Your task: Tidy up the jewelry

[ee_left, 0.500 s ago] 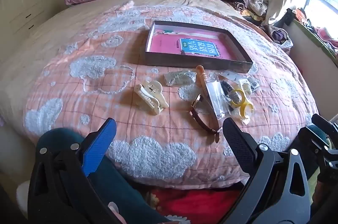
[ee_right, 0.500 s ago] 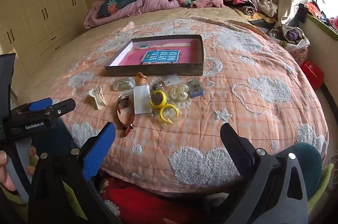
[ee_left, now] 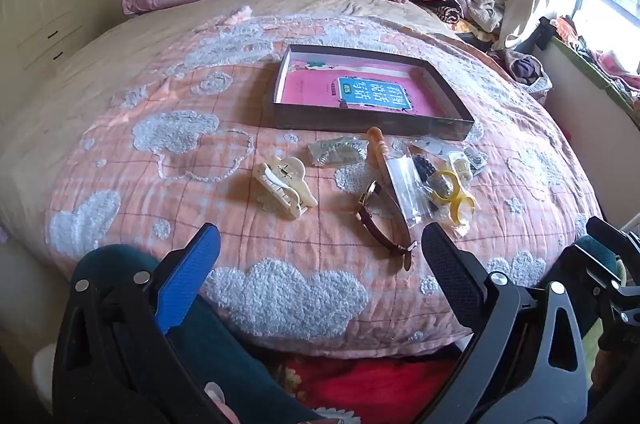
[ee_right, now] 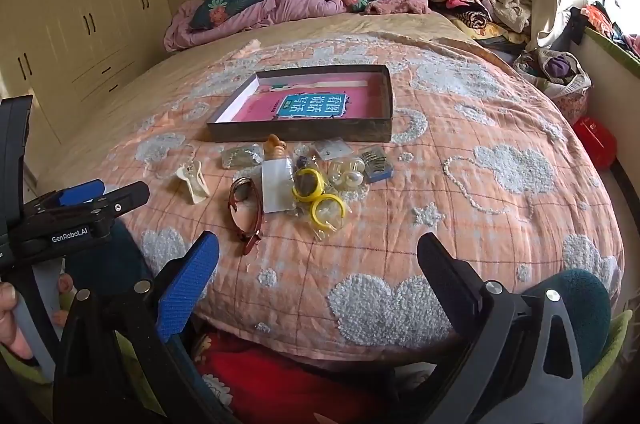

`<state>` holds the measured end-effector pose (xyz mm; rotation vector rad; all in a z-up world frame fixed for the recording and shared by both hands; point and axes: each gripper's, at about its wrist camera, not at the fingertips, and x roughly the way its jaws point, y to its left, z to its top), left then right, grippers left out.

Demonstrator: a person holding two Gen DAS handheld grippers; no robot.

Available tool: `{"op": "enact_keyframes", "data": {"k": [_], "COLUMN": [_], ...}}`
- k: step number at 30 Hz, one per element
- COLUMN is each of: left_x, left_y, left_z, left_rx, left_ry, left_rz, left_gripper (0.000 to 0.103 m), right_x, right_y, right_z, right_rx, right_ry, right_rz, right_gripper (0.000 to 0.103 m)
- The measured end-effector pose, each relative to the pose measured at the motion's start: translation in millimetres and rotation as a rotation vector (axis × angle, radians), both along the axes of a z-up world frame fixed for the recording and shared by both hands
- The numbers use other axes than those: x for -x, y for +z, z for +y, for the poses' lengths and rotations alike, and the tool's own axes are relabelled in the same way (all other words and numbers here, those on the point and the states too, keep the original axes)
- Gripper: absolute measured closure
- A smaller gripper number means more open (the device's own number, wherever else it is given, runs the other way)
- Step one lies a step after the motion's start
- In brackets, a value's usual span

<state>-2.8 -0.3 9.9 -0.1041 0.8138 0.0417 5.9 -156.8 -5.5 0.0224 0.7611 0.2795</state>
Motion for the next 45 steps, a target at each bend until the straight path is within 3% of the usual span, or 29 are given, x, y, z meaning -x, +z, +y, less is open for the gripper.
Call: {"op": "enact_keyframes", "data": {"k": [45], "left_x": [4.4], "left_y": [8.0], "left_z": [-4.4], "left_rx": [-0.001], "left_ry": [-0.011], "left_rz": [-0.011], "left_gripper": [0.009], "right_x": [1.6], "right_y": [5.2], "right_z": [7.8], "right_rx": [-0.009], "right_ry": [0.014], "right_rz": [0.003], "right_gripper": [0.004]}}
